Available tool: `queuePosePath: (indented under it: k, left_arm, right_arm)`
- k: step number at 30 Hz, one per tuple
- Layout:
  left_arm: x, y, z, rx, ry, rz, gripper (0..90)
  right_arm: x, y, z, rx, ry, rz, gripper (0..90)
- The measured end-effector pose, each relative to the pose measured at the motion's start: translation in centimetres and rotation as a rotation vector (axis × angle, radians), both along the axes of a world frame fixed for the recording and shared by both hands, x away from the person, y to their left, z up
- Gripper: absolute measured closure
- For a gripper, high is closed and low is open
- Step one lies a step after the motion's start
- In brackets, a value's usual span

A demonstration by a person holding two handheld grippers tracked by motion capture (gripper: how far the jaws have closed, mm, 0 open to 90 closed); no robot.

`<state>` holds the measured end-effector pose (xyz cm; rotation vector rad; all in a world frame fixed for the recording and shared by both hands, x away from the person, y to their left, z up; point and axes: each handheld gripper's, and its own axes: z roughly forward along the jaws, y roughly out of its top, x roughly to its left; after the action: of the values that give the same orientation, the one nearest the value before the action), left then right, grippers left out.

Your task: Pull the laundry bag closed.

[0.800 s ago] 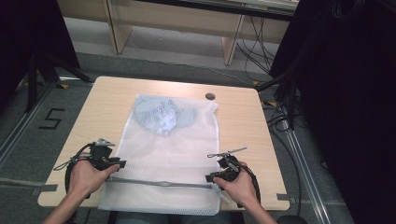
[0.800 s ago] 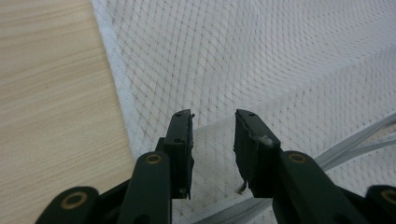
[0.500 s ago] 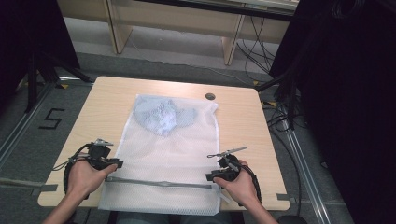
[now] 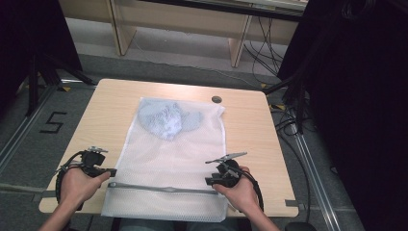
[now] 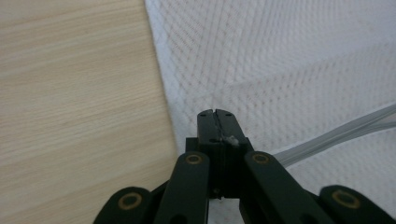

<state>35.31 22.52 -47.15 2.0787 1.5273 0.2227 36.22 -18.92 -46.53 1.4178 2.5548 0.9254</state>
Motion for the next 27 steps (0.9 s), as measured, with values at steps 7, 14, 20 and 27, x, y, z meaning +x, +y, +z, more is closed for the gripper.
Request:
queuePosePath:
  k: [7,14,20,27]
  left_arm:
    - [-0.2,0.0,-0.5,0.056,0.039,0.022,90.0]
    - [-0.1,-0.4,-1.1,0.053,0.069,0.011,90.0]
    - [0.4,-0.2,-1.3,0.106,0.091,-0.043,90.0]
    - [0.5,0.0,-1.4,0.105,0.109,-0.050,89.9]
  right_arm:
    - [0.0,1.0,0.7,0.014,-0.008,0.040,64.4]
    - [-0.1,3.8,1.1,0.029,-0.013,0.112,65.1]
    - [-0.3,7.0,1.5,0.060,0.011,0.198,67.7]
    - [-0.5,11.5,1.8,0.090,0.033,0.268,68.4]
